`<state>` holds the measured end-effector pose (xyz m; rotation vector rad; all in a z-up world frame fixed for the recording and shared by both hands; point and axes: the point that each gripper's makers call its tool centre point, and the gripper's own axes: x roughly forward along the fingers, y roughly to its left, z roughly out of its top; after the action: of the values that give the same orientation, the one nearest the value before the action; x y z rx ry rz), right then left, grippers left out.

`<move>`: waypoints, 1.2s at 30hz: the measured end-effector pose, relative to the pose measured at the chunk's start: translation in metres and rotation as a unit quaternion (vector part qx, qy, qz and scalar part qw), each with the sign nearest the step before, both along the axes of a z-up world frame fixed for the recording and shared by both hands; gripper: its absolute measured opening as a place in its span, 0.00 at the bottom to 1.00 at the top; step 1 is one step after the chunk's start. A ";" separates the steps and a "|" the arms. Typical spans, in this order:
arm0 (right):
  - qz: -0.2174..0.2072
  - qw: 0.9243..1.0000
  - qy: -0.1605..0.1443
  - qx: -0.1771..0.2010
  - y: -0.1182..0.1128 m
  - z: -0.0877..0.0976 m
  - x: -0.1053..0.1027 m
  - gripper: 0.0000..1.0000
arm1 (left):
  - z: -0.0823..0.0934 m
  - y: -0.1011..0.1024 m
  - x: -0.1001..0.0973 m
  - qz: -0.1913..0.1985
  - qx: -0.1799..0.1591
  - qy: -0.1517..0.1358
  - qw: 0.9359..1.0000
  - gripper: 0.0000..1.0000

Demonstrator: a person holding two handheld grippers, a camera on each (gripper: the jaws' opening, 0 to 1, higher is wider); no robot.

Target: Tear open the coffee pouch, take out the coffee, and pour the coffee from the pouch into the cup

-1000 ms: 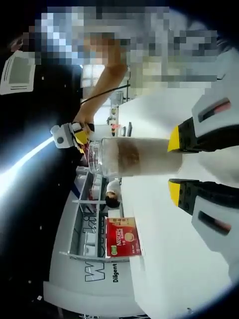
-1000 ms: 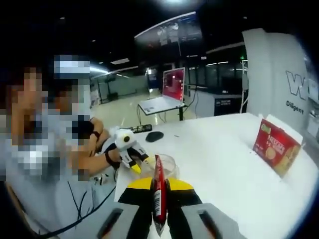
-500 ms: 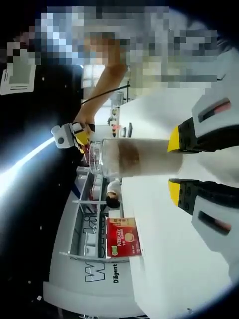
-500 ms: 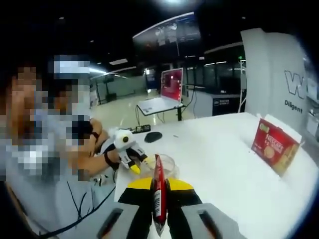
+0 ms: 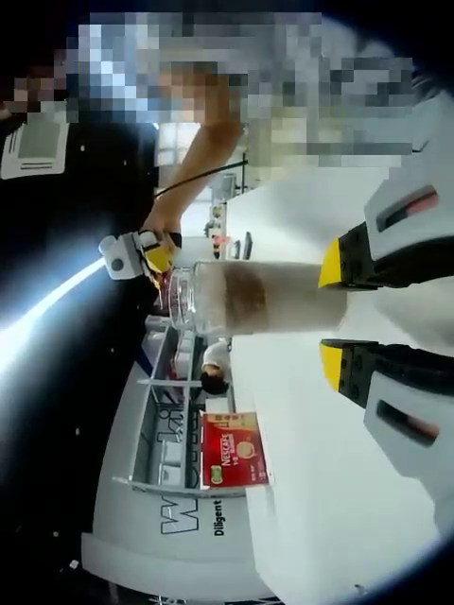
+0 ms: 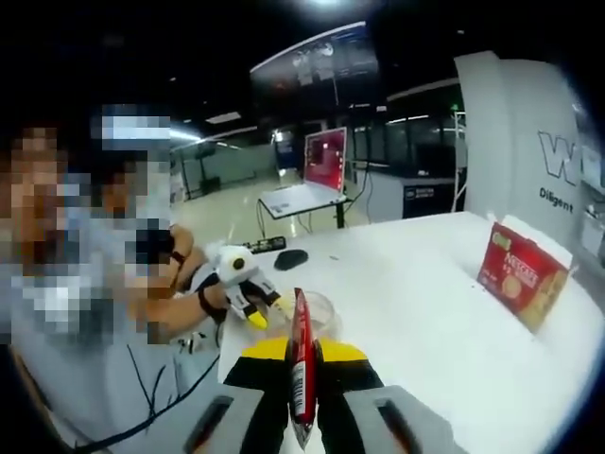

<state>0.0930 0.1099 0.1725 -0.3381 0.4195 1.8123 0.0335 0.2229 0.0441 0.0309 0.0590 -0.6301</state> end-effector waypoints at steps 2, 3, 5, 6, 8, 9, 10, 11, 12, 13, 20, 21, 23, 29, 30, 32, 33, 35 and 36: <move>-0.003 1.000 -0.009 -0.017 0.000 -0.007 0.002 0.10 | 0.000 0.000 0.000 0.000 0.000 0.000 1.000 0.23; -0.003 1.000 -0.012 -0.018 0.001 -0.008 0.002 0.10 | 0.000 0.000 0.000 0.000 0.000 0.000 1.000 0.23; -0.001 1.000 -0.008 -0.016 0.000 -0.005 0.000 0.10 | 0.000 0.001 0.000 0.000 0.000 0.000 1.000 0.23; -0.001 1.000 -0.013 -0.017 0.000 -0.004 0.000 0.10 | 0.000 0.001 0.000 0.000 0.000 0.000 1.000 0.23; -0.002 1.000 -0.014 -0.015 0.000 0.000 0.001 0.10 | 0.000 0.001 0.000 -0.001 -0.001 0.000 1.000 0.23; 0.000 1.000 -0.013 -0.014 0.000 0.000 0.001 0.10 | 0.000 0.001 0.001 -0.001 -0.001 0.000 1.000 0.23; 0.000 1.000 -0.015 -0.016 0.001 0.000 0.000 0.10 | 0.000 0.001 0.001 -0.001 -0.001 0.000 1.000 0.23; 0.000 1.000 -0.018 -0.021 0.000 -0.001 0.002 0.10 | 0.000 0.002 0.001 -0.001 -0.002 0.000 1.000 0.23; 0.000 1.000 -0.020 -0.023 0.000 -0.002 0.002 0.10 | 0.001 0.001 0.000 -0.001 -0.003 0.000 1.000 0.23; -0.001 0.999 -0.022 -0.025 0.000 -0.002 0.002 0.10 | 0.001 0.001 0.000 -0.002 -0.005 -0.001 1.000 0.23; 0.001 0.999 -0.031 -0.036 -0.003 -0.002 -0.001 0.10 | 0.041 -0.007 -0.008 -0.050 -0.061 -0.014 0.997 0.23; 0.003 0.999 -0.032 -0.038 -0.004 -0.002 -0.001 0.10 | 0.051 -0.010 -0.009 -0.060 -0.056 -0.023 0.996 0.24; 0.003 0.999 -0.037 -0.040 -0.004 -0.001 -0.002 0.10 | 0.075 -0.017 -0.012 -0.083 -0.057 -0.033 0.994 0.26; 0.007 0.998 -0.041 -0.045 -0.004 -0.002 -0.002 0.10 | 0.134 -0.035 0.000 -0.123 -0.027 -0.058 0.990 0.25; 0.006 0.998 -0.042 -0.045 -0.004 -0.002 -0.001 0.10 | 0.139 -0.040 0.003 -0.134 -0.014 -0.055 0.989 0.24; 0.007 0.998 -0.042 -0.047 -0.004 -0.002 -0.002 0.10 | 0.148 -0.048 0.014 -0.145 0.010 -0.045 0.988 0.20; 0.007 0.998 -0.042 -0.047 -0.004 -0.002 -0.003 0.10 | 0.150 -0.052 0.018 -0.150 0.019 -0.040 0.988 0.20; 0.008 0.998 -0.042 -0.050 -0.003 -0.002 -0.002 0.10 | 0.154 -0.061 0.029 -0.163 0.040 -0.025 0.986 0.20; 0.008 0.998 -0.042 -0.051 -0.003 -0.002 -0.002 0.10 | 0.153 -0.065 0.033 -0.171 0.052 -0.019 0.984 0.20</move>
<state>0.0907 0.1066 0.1701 -0.4872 0.4516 1.7902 0.0667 0.1578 0.1967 0.1563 0.0499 -0.9698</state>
